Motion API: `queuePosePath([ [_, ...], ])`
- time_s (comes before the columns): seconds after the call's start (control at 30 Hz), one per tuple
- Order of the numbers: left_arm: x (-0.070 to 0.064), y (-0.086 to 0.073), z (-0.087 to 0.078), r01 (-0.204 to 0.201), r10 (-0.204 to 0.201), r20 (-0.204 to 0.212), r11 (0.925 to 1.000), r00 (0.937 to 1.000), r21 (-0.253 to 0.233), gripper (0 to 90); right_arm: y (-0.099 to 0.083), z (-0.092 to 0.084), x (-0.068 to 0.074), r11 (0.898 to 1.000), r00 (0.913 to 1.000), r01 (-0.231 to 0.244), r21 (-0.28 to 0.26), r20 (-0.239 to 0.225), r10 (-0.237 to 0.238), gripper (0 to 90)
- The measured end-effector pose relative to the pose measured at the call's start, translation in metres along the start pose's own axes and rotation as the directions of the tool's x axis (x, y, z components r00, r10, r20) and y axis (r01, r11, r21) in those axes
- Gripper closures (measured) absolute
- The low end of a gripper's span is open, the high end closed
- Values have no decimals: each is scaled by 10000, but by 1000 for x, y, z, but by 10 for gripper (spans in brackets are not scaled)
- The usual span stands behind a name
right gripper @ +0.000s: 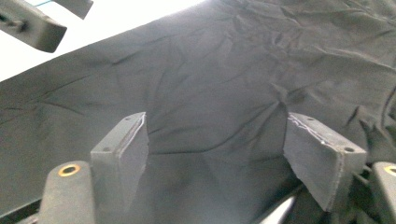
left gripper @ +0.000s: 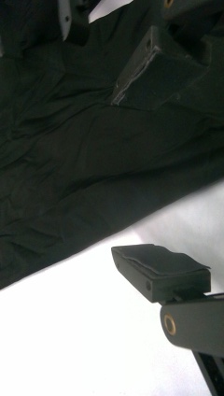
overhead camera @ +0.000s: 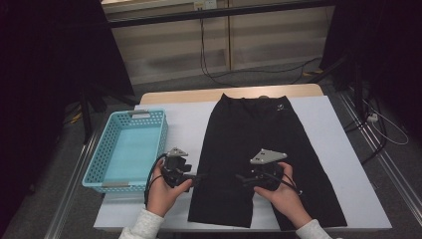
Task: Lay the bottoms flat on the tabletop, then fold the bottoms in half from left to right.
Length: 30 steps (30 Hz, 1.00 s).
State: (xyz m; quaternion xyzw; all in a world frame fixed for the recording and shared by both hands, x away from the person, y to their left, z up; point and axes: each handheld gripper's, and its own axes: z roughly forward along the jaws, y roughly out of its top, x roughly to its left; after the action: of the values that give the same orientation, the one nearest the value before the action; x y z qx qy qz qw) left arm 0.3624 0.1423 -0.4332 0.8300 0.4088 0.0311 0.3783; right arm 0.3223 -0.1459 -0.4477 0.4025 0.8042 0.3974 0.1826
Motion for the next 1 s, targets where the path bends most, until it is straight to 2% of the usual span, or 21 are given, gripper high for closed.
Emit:
queuePosePath([
  [0.17, -1, -4, 2, 78, -78, 25, 9998, 10000, 169, 229, 5, 1, -9, 9996, 9996, -168, -215, 234, 173, 195],
  [0.33, -1, -6, 3, 31, -34, 87, 9997, 10000, 256, 227, 12, 4, -14, 9996, 9992, -239, -171, 315, 245, 187],
  [0.4, -1, -8, 3, 130, -131, 34, 9998, 9999, 179, 226, 15, 5, -15, 9996, 9991, -229, -145, 341, 234, 182],
  [0.6, -3, -9, 2, 10, -12, 101, 9997, 9999, 237, 211, 22, 9, -15, 9993, 9989, -323, -163, 346, 329, 176],
  [0.73, -1, -11, 1, 74, -79, 154, 9994, 9998, 338, 206, 28, 9, -15, 9992, 9989, -320, -223, 323, 327, 176],
  [0.87, -3, -13, 3, 224, -225, 51, 9996, 9997, 160, 201, 32, 10, -14, 9994, 9993, -325, -108, 197, 327, 175],
  [0.9, -4, -14, 5, 142, -144, 83, 9994, 9999, 308, 200, 32, 10, -14, 9994, 9993, -312, -131, 188, 315, 173],
  [0.93, -5, -14, 7, 196, -195, -42, 9996, 9998, 217, 200, 33, 9, -13, 9994, 9994, -317, -134, 161, 319, 172],
  [1.0, -6, -14, 6, 139, -141, 58, 9995, 9999, 293, 198, 34, 9, -14, 9995, 9994, -265, -153, 197, 268, 172],
])
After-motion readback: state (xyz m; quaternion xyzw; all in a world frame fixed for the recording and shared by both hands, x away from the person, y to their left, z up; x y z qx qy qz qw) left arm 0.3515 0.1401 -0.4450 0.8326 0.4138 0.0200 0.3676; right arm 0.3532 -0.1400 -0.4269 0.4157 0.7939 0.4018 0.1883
